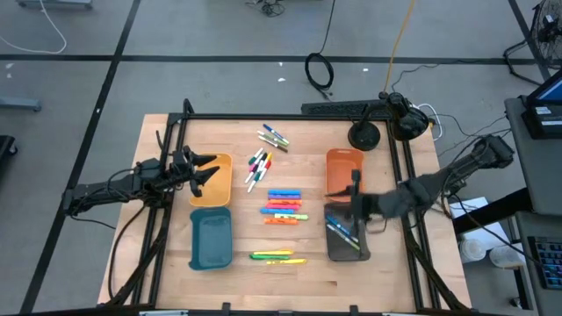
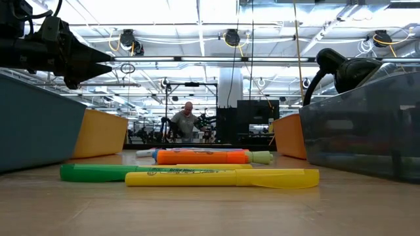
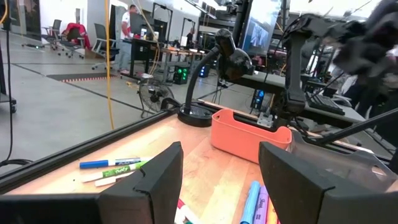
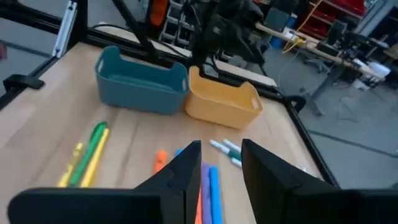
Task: Pick & Place Markers
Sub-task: Put the green dry erase marker into the black bin
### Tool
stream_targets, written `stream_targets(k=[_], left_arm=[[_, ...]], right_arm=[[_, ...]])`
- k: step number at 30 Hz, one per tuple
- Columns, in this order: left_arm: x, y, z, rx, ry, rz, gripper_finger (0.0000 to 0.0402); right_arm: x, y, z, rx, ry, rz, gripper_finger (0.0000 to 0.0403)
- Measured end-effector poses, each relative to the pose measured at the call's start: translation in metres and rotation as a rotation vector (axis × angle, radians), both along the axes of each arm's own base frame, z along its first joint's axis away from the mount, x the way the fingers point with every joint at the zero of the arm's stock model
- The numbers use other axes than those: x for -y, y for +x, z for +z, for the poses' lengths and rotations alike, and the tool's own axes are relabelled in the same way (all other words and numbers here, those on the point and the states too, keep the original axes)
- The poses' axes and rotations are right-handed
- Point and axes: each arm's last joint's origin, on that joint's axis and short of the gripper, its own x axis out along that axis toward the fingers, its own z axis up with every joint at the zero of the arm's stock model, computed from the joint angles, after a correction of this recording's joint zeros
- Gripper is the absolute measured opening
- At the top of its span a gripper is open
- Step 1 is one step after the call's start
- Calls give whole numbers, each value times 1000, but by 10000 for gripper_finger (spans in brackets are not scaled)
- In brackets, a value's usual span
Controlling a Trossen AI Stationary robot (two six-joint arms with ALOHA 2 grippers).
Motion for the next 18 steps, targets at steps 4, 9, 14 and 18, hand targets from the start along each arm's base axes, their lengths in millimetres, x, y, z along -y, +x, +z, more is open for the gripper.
stream_targets(k=[4, 9, 14, 18], left_arm=[[0, 0, 0, 0, 0, 0, 214], [0, 0, 0, 0, 0, 0, 214], [0, -1, 9, 144, -130, -20, 214], [1, -1, 12, 206, -214, -39, 214]], right_arm=[[32, -21, -21, 72, 38, -61, 100], [51, -40, -39, 172, 53, -34, 100], [61, -51, -35, 289, -6, 40, 99], [66, -54, -33, 310, -37, 42, 94]])
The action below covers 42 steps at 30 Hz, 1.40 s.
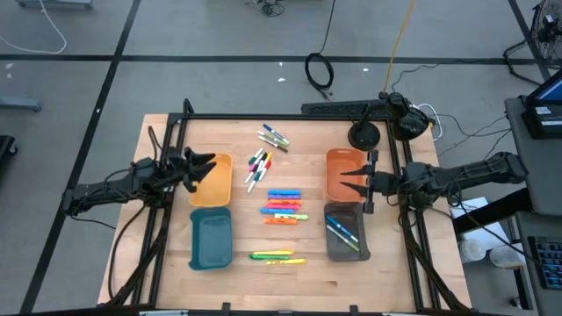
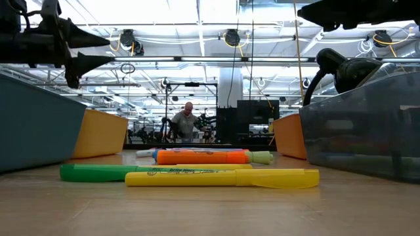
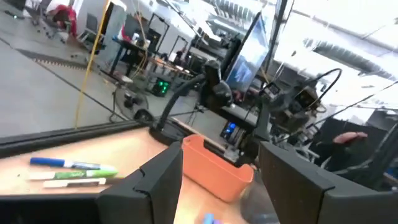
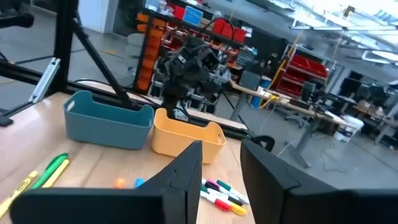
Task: Pick & Place Markers
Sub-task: Put the green dry erase marker into the black bin
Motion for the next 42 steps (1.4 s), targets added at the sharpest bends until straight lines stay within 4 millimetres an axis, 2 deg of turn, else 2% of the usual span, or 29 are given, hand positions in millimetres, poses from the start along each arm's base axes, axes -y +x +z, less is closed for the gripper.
stream_targets(k=[5, 13, 18, 21, 25, 29, 31, 34, 37, 39, 42], left_arm=[[-1, 0, 0, -18, 39, 46, 214], [-1, 4, -6, -68, -5, 22, 214], [-4, 7, -8, -63, -97, 81, 214], [-5, 10, 4, 35, -57, 87, 214], [-8, 19, 42, -8, 53, 73, 214], [-21, 44, 81, -244, 33, 142, 214], [-31, 63, 100, -384, 28, 161, 214], [-50, 97, 118, -615, 67, 180, 214], [-75, 133, 120, -817, 138, 181, 214], [-95, 155, 118, -883, 155, 153, 214], [-122, 185, 99, -991, 125, 61, 214]], right_arm=[[1, -1, 0, -2, -39, -4, 93], [1, -2, -2, -28, -47, -4, 93], [1, -3, -1, -24, -35, -4, 93], [1, -3, -1, -16, -34, -4, 93], [1, -3, 0, -8, -35, -5, 93], [1, -3, 3, 20, -64, -7, 93], [1, -3, 5, 35, -85, -10, 93], [3, -3, 6, 46, -106, -21, 93], [5, -2, 5, 35, -124, -39, 93], [8, -2, 5, 29, -129, -55, 93], [11, -2, 5, 25, -146, -80, 93]])
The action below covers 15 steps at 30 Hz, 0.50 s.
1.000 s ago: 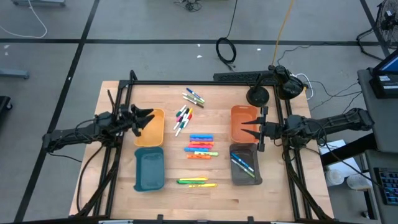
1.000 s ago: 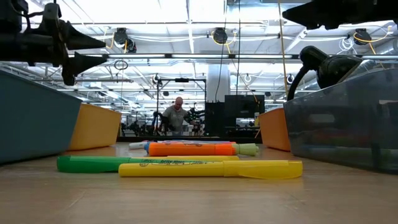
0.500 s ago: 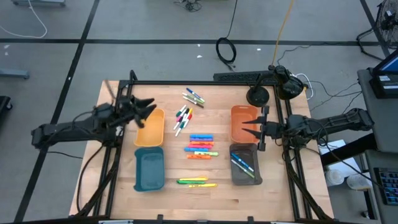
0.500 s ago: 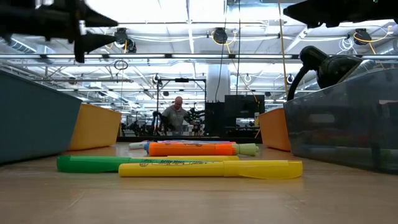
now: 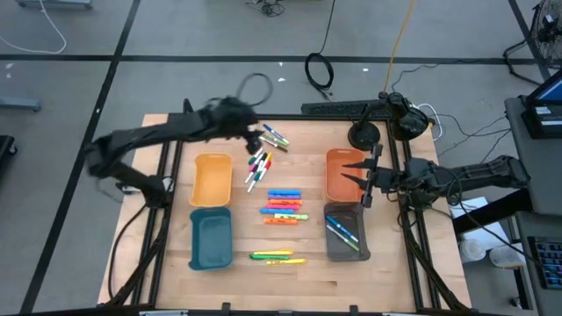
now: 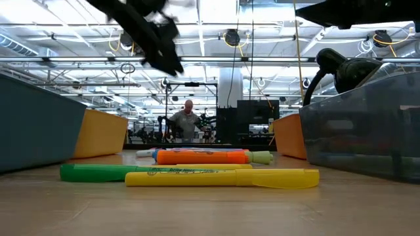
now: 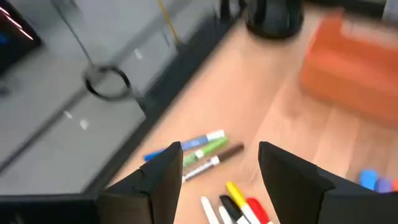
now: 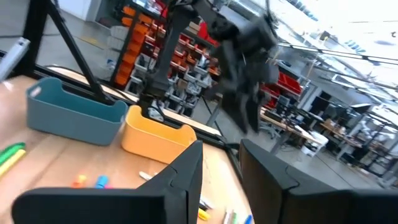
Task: Pick & Place Markers
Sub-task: Put the green dry erase marker into the black bin
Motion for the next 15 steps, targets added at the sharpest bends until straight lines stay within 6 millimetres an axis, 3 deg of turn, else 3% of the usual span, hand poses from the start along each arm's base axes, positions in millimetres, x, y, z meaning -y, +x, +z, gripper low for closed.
stream_targets(k=[6, 15], left_arm=[[-37, 43, -51, -198, -67, -119, 214], [-62, 79, -103, -365, -39, -133, 214]], right_arm=[[7, 0, 1, 3, -28, -49, 93], [16, -1, 4, 31, -66, -114, 93]])
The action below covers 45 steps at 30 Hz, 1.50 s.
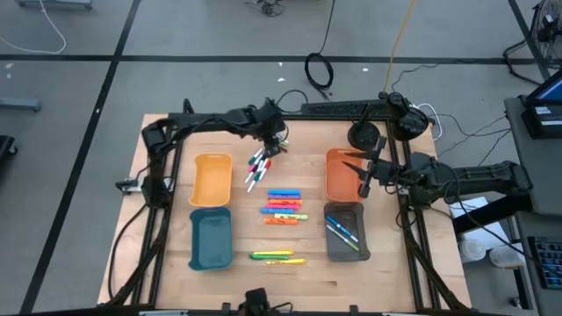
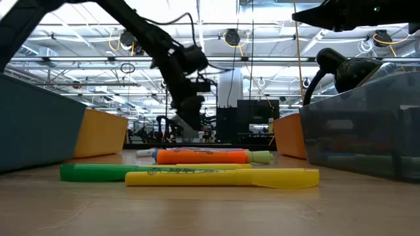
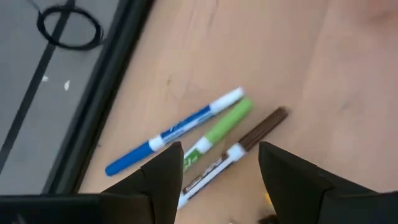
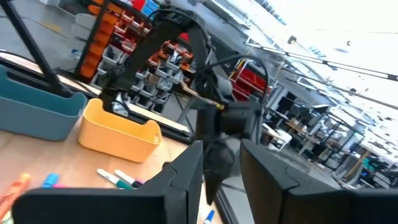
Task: Pick & Place Markers
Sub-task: Put the green dry erase marker into the black bin
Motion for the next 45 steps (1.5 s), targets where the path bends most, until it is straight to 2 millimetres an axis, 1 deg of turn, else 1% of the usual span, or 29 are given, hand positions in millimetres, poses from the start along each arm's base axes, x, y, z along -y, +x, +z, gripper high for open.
stream_targets(k=[3, 8, 11, 17, 21, 23, 28, 31, 35, 38, 40, 42, 43, 45], left_arm=[[-3, 6, -11, -25, -3, -19, 214], [0, 12, -18, -45, 0, -75, 214], [2, 10, -21, -62, -36, -107, 214], [4, 9, -21, -76, -56, -127, 214], [5, 7, -32, -127, -85, -132, 214], [4, 6, -39, -173, -68, -124, 214], [1, 7, -49, -213, -45, -109, 214], [0, 7, -50, -203, -66, -123, 214], [2, 6, -43, -201, -41, -161, 214], [4, 5, -31, -220, 43, -169, 214], [-2, 7, -20, -186, 141, -141, 214], [-9, 8, -14, -158, 202, -112, 214], [-13, 7, -12, -142, 202, -96, 214], [-21, 7, -6, -72, 146, -50, 214]], right_arm=[[2, 0, 0, -1, 0, -13, 93], [3, 0, -3, -30, 8, -21, 93], [3, 0, -4, -35, 12, -21, 93], [3, 0, -3, -29, 13, -21, 93], [3, 0, -3, -25, 24, -19, 93], [3, 0, -3, -19, 27, -19, 93], [3, 0, -1, -4, 35, -16, 93], [3, 0, -1, -4, 36, -17, 93], [3, 0, -2, -5, 36, -17, 93], [3, 0, -2, -7, 36, -17, 93], [3, 0, -2, -6, 36, -17, 93], [3, 0, -2, -7, 35, -16, 93], [3, 0, -2, -7, 34, -17, 93], [3, 0, -2, -7, 32, -17, 93]])
